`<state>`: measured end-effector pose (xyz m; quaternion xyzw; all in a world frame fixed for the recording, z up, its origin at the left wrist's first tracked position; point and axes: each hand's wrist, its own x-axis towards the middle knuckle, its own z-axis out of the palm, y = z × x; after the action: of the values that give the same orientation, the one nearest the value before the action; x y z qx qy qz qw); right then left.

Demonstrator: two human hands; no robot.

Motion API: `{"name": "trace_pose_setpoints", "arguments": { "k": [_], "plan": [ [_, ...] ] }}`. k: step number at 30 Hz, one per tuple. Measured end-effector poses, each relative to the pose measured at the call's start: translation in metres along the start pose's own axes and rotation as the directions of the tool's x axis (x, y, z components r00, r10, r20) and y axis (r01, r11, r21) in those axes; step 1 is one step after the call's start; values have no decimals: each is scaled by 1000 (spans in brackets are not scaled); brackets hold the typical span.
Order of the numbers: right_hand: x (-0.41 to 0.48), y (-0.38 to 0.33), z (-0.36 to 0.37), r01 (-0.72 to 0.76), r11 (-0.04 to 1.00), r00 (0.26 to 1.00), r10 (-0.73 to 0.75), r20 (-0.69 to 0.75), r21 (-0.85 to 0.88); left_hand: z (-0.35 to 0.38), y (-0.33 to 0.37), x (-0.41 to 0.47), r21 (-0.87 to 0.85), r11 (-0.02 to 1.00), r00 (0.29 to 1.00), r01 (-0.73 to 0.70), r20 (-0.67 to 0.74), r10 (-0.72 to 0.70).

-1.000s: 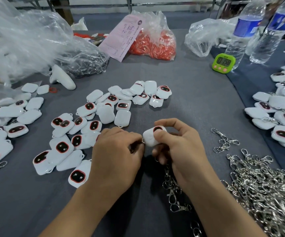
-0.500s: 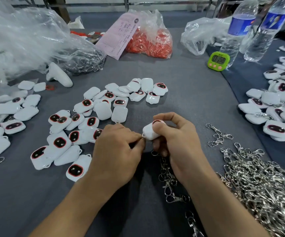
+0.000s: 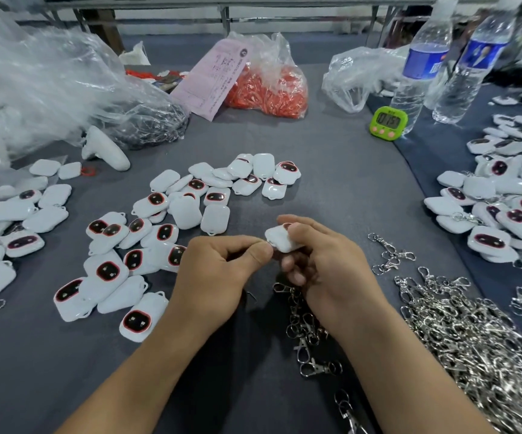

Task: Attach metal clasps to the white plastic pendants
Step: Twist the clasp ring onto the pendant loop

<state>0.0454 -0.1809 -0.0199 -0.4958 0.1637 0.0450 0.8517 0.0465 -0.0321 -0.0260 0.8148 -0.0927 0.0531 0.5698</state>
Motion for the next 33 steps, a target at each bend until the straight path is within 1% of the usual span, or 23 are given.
{"name": "trace_pose_setpoints", "arguments": {
  "k": [2, 3, 4, 5, 6, 7, 8, 9, 10, 11, 12, 13, 14, 15, 16, 17, 19, 21, 24, 26, 29, 31, 33],
  "plan": [
    [1, 3, 1, 28, 1000, 999, -28, -17, 1, 2, -1, 0, 65, 998, 1000, -21, -14, 21],
    [1, 4, 1, 66, 997, 997, -66, -29, -30, 2, -2, -1, 115, 993, 999, -35, -13, 37],
    [2, 6, 1, 114, 990, 992, -118, -38, -86, 2, -4, -1, 200, 978, 998, -60, -6, 63],
    [2, 8, 1, 166, 973, 984, -175, -40, -159, 2, -5, -2, 320, 942, 994, -105, 4, 109],
    [1, 10, 0, 217, 945, 972, -231, -32, -243, 2, -6, -3, 455, 876, 986, -160, 27, 165],
    [1, 13, -1, 268, 900, 957, -289, -11, -345, 3, -5, -3, 574, 786, 969, -230, 59, 240],
    [0, 16, -1, 322, 825, 936, -350, 27, -464, 3, -3, -4, 648, 703, 947, -294, 97, 306],
    [-1, 19, -1, 375, 730, 912, -402, 84, -572, 4, -2, -5, 677, 653, 930, -338, 132, 344],
    [-3, 21, 0, 422, 640, 887, -438, 147, -642, 4, -3, -6, 684, 630, 917, -367, 150, 370],
    [-6, 23, 2, 462, 576, 865, -460, 200, -674, 3, -5, -6, 679, 631, 912, -375, 148, 383],
    [-7, 23, 3, 491, 542, 848, -475, 234, -682, 2, -6, -6, 665, 661, 922, -349, 119, 368],
    [-7, 22, 4, 509, 546, 839, -487, 242, -666, 2, -7, -5, 632, 716, 943, -296, 77, 323],
    [-7, 20, 4, 509, 600, 843, -491, 219, -617, 1, -7, -4, 553, 806, 970, -211, 17, 242],
    [-5, 16, 3, 489, 680, 860, -478, 175, -546, 1, -7, -3, 419, 899, 988, -132, -21, 155],
    [-3, 13, 2, 453, 754, 883, -451, 127, -476, 1, -7, -1, 269, 961, 996, -69, -29, 79],
    [-2, 9, 1, 407, 815, 908, -410, 85, -413, 2, -7, 0, 152, 988, 999, -30, -14, 33],
    [-2, 5, 1, 311, 909, 949, -312, 40, -278, 4, -6, 1, 51, 999, 1000, 6, -1, -6],
    [-1, 3, 1, 233, 961, 972, -232, 26, -148, 6, -4, 2, 14, 999, 999, 34, -37, -33],
    [-1, 2, 2, 162, 986, 986, -160, 44, -45, 9, -3, 0, -23, 998, 998, 59, -16, -60],
    [-1, 2, 3, 145, 989, 988, -144, 58, -21, 10, -4, -1, 24, 1000, 1000, 5, -13, -4],
    [-2, 2, 3, 138, 990, 989, -136, 63, -26, 8, -2, -7, 194, 972, 986, -131, -76, 148],
    [-2, 2, 3, 125, 992, 990, -123, 73, -21, 7, 0, -9, 247, 956, 967, -158, -157, 201],
    [-2, 3, 3, 124, 992, 990, -122, 72, -27, 7, -1, -8, 227, 961, 957, -158, -203, 206]
  ]
}}
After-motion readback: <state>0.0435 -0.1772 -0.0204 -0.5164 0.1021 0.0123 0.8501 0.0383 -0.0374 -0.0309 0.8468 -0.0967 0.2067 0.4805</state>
